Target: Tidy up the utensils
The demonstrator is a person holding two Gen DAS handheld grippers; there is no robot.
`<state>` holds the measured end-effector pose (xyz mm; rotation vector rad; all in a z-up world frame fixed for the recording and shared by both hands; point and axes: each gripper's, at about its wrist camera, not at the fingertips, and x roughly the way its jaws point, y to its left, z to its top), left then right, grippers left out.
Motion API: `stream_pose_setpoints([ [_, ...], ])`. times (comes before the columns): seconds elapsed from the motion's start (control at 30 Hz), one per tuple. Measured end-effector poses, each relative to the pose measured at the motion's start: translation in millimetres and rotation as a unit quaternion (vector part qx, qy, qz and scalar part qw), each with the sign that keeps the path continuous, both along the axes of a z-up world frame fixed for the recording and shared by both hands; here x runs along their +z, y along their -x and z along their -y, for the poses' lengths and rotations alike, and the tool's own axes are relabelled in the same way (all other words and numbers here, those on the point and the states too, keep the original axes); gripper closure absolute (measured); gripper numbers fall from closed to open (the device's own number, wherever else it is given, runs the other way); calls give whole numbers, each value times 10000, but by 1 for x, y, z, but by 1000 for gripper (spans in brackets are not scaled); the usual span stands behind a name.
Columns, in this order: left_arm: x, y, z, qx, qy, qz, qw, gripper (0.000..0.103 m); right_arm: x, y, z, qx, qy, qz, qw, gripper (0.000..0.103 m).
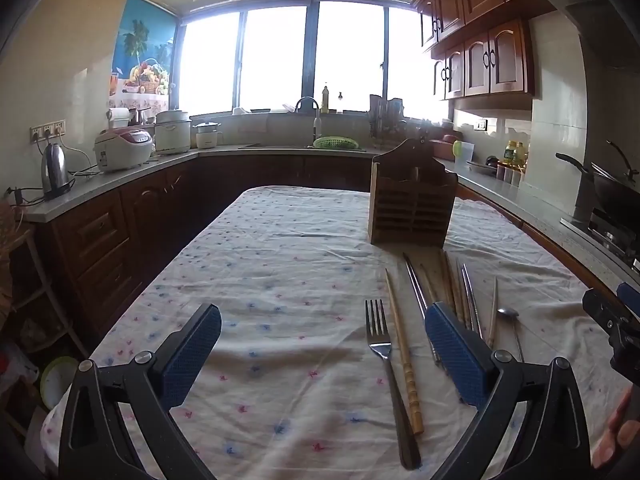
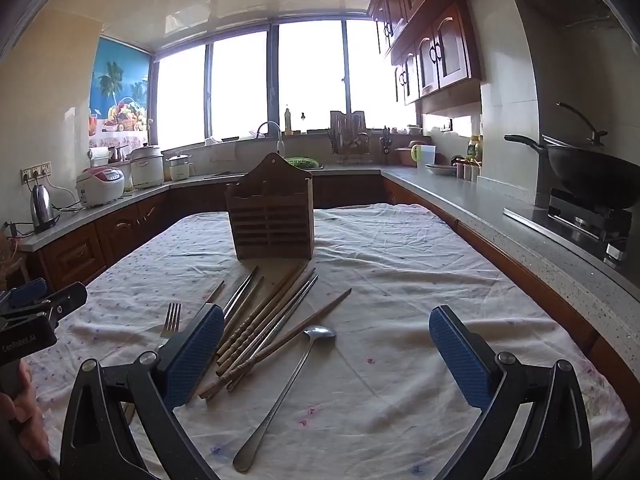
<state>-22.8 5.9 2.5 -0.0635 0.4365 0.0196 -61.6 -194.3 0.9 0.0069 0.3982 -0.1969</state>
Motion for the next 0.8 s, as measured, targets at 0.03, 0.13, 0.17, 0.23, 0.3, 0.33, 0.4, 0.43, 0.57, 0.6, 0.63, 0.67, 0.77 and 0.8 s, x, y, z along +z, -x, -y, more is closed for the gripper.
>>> stream_pose_setpoints([
  [0.03, 0, 0, 0, 10, 0, 0, 10000, 1, 1, 0, 0, 19, -8, 13, 10000, 0],
  [0.13, -1, -3, -1, 54, -15, 5, 10000, 1, -1, 0, 1, 58, -51, 48, 10000, 0],
  [0.17, -1, -3, -1, 50, -13, 3, 10000, 1, -1, 0, 1, 73, -61, 41, 9999, 0],
  [0.23, -2, -3, -1, 57, -18, 13, 10000, 1, -2, -1, 0, 87, -67, 3, 9999, 0],
  [0.3, -1, -4, -1, 62, -15, 21, 10000, 1, -3, -1, -1, 109, -95, -10, 9999, 0],
  [0.33, -1, -4, -1, 76, -15, 18, 10000, 1, -2, -1, 0, 124, -111, -3, 9999, 0],
  [0.4, -3, -3, -1, 68, -16, 22, 10000, 1, -1, -1, 0, 143, -140, 9, 9998, 0],
  [0.43, -3, -3, 0, 66, -21, 22, 10000, 1, -1, -1, 0, 148, -152, 14, 9998, 0],
  [0.57, -3, -3, -1, 48, -36, 33, 10000, 1, 0, -1, 0, 155, -167, 15, 9997, 0],
  [0.6, -4, -3, -1, 48, -41, 38, 10000, 1, 0, -1, 0, 154, -176, 16, 9997, 0],
  [0.63, -3, -3, -1, 45, -47, 42, 10000, 1, 1, -1, 0, 149, -183, 14, 9997, 0],
  [0.67, -3, -4, -1, 45, -53, 45, 10000, 1, 0, -1, 1, 144, -192, 15, 9997, 0],
  [0.77, -4, -5, -2, 41, -45, 42, 10000, 1, 0, -2, 1, 125, -186, -16, 9997, 0],
  [0.8, -4, -5, -2, 38, -50, 42, 10000, 1, 0, -2, 2, 124, -195, -19, 9997, 0],
])
